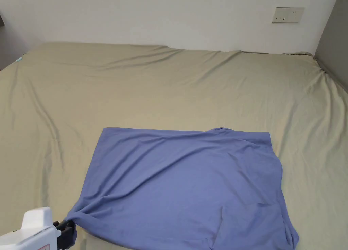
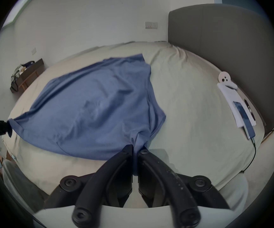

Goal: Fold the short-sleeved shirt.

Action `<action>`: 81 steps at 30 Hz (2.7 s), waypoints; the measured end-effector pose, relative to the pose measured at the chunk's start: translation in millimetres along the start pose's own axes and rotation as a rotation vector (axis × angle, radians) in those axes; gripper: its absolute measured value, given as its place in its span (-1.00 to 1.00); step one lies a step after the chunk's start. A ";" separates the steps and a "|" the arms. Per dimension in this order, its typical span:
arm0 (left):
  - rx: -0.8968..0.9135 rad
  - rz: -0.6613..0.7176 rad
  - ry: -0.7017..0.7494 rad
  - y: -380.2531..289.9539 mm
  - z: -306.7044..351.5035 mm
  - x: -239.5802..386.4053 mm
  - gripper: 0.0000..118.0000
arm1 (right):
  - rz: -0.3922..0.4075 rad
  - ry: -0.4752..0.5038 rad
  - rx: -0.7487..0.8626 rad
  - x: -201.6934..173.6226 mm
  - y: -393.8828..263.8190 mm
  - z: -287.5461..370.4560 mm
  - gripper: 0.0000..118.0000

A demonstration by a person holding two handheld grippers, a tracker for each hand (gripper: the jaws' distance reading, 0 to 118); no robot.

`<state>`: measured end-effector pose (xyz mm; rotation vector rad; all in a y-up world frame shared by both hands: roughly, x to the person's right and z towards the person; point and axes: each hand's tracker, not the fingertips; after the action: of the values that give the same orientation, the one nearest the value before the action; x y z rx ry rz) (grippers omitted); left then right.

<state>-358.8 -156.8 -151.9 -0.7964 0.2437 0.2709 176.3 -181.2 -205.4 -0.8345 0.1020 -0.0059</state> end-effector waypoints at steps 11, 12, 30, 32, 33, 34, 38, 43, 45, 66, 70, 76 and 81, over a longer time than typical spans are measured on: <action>0.108 -0.019 -0.002 91.9 -27.5 19.5 -0.88 | 0.036 0.019 0.174 1.5 120.4 -21.4 -0.88; 0.103 -0.032 0.005 100.4 -33.5 26.4 -0.88 | 0.039 0.018 0.174 1.1 130.7 -30.4 -0.88; -0.267 -0.117 0.155 151.1 -210.8 47.0 -0.87 | -0.020 -0.085 -0.165 2.4 176.2 -222.8 -0.86; -0.263 -0.129 0.149 152.3 -199.8 50.3 -0.58 | -0.026 -0.083 -0.158 2.2 181.8 -214.6 -0.74; -0.242 -0.128 0.141 153.4 -193.7 50.5 -0.21 | -0.024 -0.084 -0.157 1.9 185.6 -209.8 -0.58; -0.180 -0.117 0.116 155.7 -183.5 52.0 0.42 | -0.018 -0.087 -0.133 2.5 186.8 -202.2 -0.26; 0.077 -0.053 0.008 168.9 -121.3 65.0 0.99 | -0.013 -0.081 0.105 -5.1 205.5 -139.0 0.83; 0.367 -0.047 -0.046 174.6 -34.8 87.6 0.98 | -0.006 0.015 0.389 -21.8 211.8 -34.7 0.88; 0.477 -0.079 -0.034 167.5 -4.6 100.0 0.98 | 0.014 0.017 0.481 -28.1 204.5 -0.7 0.88; 0.389 -0.140 0.012 109.2 15.2 102.4 -1.00 | 0.115 -0.029 0.660 -54.7 152.1 78.5 -0.99; 0.160 -0.066 -0.031 123.8 -31.2 74.4 -1.00 | 0.138 -0.028 0.643 -54.8 156.7 71.0 -0.99; -0.082 -0.033 -0.011 125.8 -90.5 39.3 -0.90 | 0.148 -0.037 0.609 -53.6 158.9 55.7 -0.98; -0.117 0.040 0.027 116.2 -122.0 21.5 0.63 | 0.146 -0.045 0.563 -52.1 159.4 39.3 -0.98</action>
<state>-390.6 -165.0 -318.6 -0.9119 0.2708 0.3140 122.5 -42.7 -292.5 -0.2631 0.1116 0.1172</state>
